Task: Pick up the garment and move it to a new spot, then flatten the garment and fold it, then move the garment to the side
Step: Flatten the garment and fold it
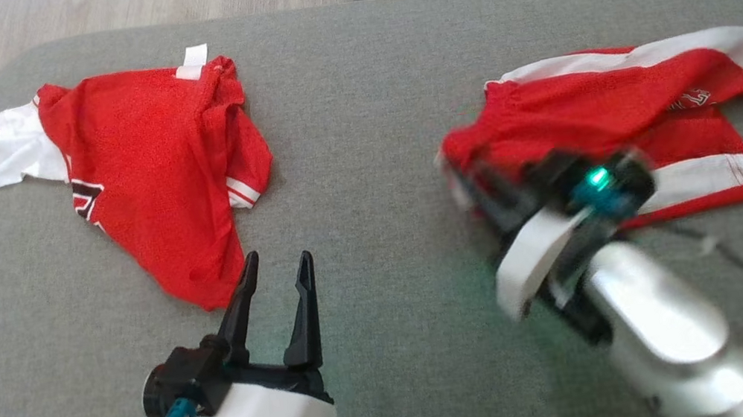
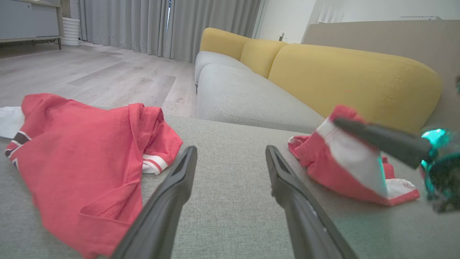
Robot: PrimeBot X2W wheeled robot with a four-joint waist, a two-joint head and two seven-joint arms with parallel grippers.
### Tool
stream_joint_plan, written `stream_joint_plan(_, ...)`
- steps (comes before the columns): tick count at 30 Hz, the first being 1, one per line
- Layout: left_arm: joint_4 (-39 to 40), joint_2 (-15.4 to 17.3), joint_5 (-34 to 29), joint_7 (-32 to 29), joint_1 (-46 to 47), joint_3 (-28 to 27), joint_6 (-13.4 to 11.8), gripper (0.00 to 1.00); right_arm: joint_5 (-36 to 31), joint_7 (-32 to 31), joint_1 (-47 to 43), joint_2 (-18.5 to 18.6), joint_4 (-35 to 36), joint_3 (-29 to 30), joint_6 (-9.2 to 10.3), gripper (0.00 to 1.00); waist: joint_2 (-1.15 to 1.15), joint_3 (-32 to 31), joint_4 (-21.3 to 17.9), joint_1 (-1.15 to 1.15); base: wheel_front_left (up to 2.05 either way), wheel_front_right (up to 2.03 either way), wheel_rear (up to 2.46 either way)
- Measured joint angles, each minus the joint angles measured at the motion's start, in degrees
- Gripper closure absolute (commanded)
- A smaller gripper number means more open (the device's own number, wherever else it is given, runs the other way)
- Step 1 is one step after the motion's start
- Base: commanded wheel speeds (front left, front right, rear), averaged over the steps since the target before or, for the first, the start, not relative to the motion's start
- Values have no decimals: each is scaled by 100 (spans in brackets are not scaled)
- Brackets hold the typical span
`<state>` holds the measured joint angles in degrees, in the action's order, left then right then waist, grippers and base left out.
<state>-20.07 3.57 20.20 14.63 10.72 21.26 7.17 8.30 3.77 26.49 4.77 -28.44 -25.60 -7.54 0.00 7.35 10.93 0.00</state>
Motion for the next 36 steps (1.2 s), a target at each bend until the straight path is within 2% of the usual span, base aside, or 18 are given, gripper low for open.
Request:
stream_joint_plan(1, -5, -2, 0, 0, 0, 7, 0, 0, 54, 41, -24, -41, -181, -220, 0, 0, 0, -2, 2, 0, 0, 0, 0)
stream_joint_plan(4, -21, -21, 0, 0, 1, 70, 0, 0, 156, 181, 21, -59, -654, -690, 0, 0, 0, -11, 13, 0, 0, 0, 0)
stream_joint_plan(7, -21, -27, 1, 0, 0, 66, 0, 0, 315, 397, 105, -68, -905, -782, 0, 0, 0, -3, -13, 0, 0, 0, 0)
stream_joint_plan(15, 1, -34, 16, 0, -46, -92, 41, 0, 307, 738, 254, 23, -882, 44, 0, 0, 0, -19, -254, 0, 0, 0, 0)
stream_joint_plan(19, 24, -34, 15, 0, -57, -121, 41, 0, 171, 613, -104, 237, -617, 385, 0, 0, 0, -34, -467, 0, 0, 0, 0)
stream_joint_plan(24, 56, -30, -4, 0, -57, -158, 41, 0, 178, 392, -602, 335, -168, 456, 0, 0, 0, -71, -747, 0, 0, 0, 0)
stream_joint_plan(28, 103, -30, -9, 0, -68, -243, 41, 0, 160, 588, -823, 275, 304, 1239, 0, 0, 0, -129, -921, 0, 0, 0, 0)
stream_joint_plan(32, 175, -25, -11, 0, -128, -278, 41, 0, 36, 923, -1369, -3, 818, 2253, 0, 0, 0, -170, -1067, 0, 0, 0, 0)
stream_joint_plan(36, 185, -24, -12, 0, -251, -280, 41, 0, 9, 1022, -2147, -157, 1139, 2822, 0, 0, 0, -173, -1180, 0, 0, 0, 0)
